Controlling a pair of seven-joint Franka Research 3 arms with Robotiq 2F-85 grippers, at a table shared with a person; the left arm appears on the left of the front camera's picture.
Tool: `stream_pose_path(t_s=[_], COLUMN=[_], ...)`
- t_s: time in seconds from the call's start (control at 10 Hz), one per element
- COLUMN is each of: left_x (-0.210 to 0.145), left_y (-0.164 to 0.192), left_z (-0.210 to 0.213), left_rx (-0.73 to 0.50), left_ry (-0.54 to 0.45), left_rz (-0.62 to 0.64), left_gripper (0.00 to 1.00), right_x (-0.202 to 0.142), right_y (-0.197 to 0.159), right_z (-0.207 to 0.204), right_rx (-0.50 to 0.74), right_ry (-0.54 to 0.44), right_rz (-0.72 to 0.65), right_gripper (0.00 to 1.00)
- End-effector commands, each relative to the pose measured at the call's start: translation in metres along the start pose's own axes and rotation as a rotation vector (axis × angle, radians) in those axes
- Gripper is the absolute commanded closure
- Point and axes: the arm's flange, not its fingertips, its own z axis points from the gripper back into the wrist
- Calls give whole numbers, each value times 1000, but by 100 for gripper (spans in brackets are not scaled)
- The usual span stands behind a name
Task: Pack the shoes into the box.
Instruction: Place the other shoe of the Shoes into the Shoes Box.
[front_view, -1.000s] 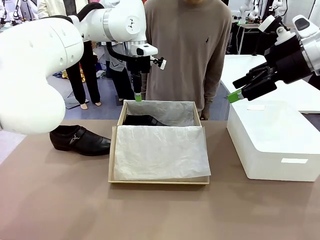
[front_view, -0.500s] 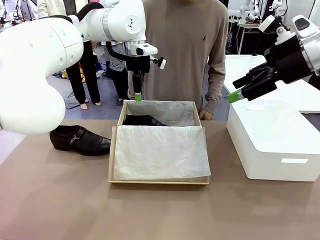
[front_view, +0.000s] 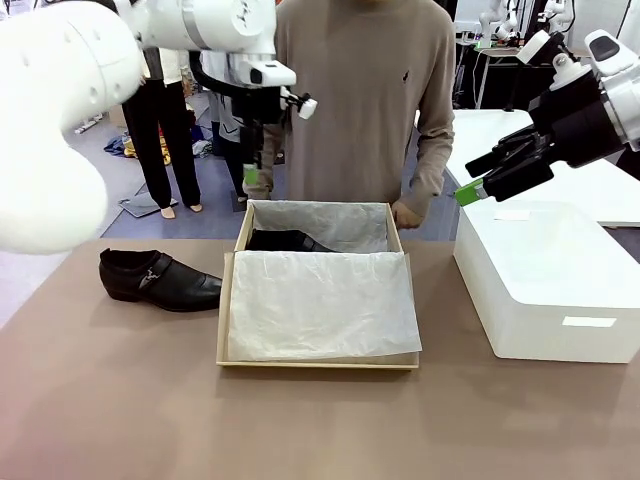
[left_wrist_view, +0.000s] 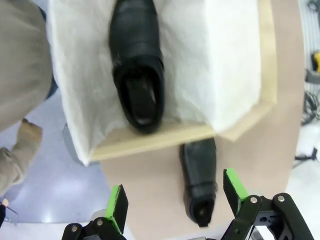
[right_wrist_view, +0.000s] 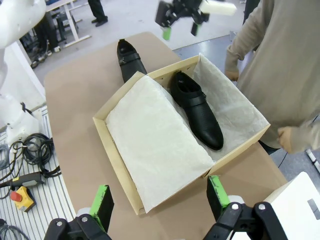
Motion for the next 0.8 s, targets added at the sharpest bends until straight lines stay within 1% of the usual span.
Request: stream_pose_path(t_s=[0.0,0.2,0.5,0.6,0.7], left_x=[-42,-83,-127,-139,-149], left_y=[-30,-40,-51,-50,-49], left_z=[-3,6,10,10,8], left_rx=[-22,126,208,253,260], left_ry=[69,19,-25,-24,-41], left_rz=[-82,16,148,158,138], left_gripper=[0,0,0,0,0], right_x=[0,0,0,0,0], right_y=[-3,-3,-3,-3,-3], right_z=[-2,-2,-2,-2,-2], right_rx=[18,18,18,18,18], right_ry=[-28,-28,-28,-28,-28], right_rz=[20,20,20,20,20], right_gripper=[0,0,0,0,0])
